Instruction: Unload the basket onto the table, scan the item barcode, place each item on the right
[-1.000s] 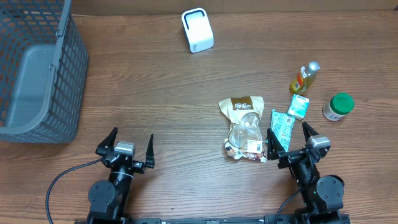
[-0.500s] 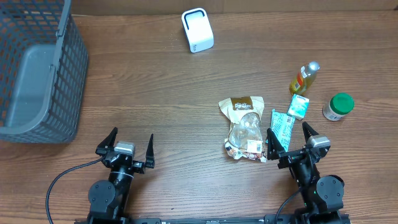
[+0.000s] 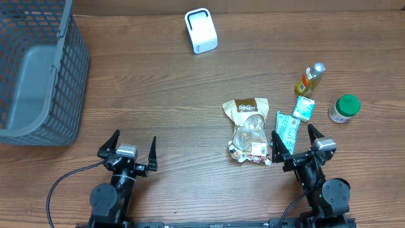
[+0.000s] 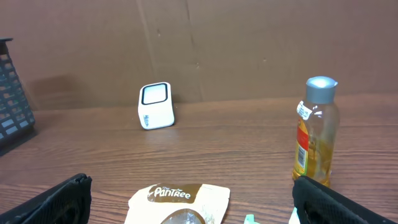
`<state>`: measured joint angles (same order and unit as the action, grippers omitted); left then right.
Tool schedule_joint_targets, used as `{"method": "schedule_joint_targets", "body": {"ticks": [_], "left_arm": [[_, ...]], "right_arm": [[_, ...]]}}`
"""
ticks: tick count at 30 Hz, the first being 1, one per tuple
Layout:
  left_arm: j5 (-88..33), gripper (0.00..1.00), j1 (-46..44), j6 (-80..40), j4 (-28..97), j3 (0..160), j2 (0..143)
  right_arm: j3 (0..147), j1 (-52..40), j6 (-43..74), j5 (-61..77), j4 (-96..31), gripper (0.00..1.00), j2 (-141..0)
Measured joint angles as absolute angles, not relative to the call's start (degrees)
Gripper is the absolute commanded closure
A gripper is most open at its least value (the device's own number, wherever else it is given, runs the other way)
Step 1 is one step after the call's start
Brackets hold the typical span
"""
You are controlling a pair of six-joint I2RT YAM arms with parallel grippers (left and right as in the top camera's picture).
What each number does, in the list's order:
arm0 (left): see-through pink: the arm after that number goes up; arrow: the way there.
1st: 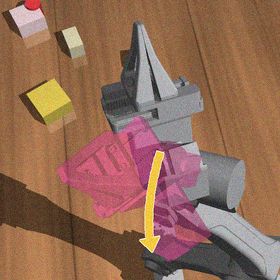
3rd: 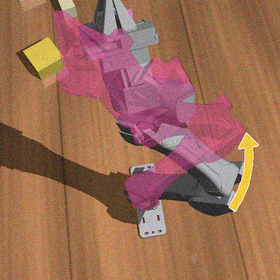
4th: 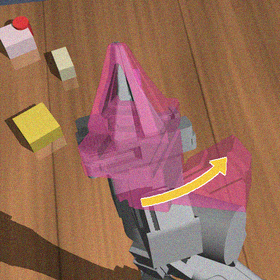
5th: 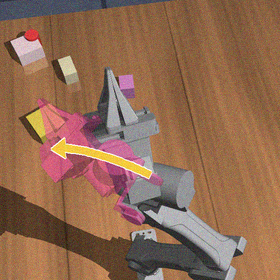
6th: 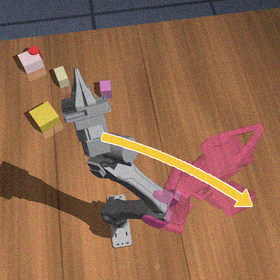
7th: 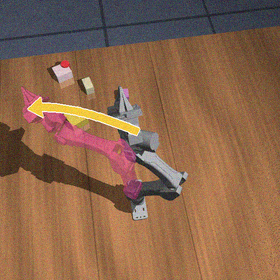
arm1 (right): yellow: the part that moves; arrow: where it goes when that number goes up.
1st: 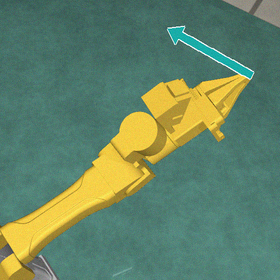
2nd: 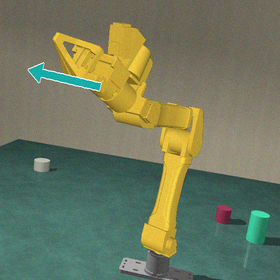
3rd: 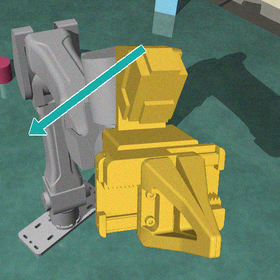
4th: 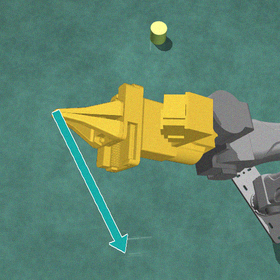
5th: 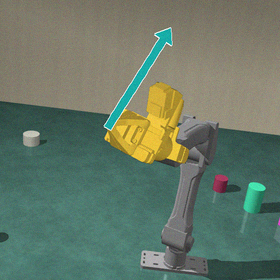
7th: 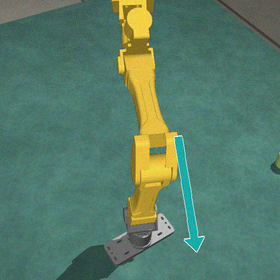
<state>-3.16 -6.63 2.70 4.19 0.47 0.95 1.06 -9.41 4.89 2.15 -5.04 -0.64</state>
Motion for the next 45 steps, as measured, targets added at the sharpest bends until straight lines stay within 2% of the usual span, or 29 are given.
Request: {"method": "schedule_joint_targets", "body": {"ticks": [45], "left_arm": [[-3.16,0.0,-6.63,2.48,4.16,0.47,0.95]], "right_arm": [[1.06,-9.41,4.86,2.13,-5.04,0.0,-0.62]]}}
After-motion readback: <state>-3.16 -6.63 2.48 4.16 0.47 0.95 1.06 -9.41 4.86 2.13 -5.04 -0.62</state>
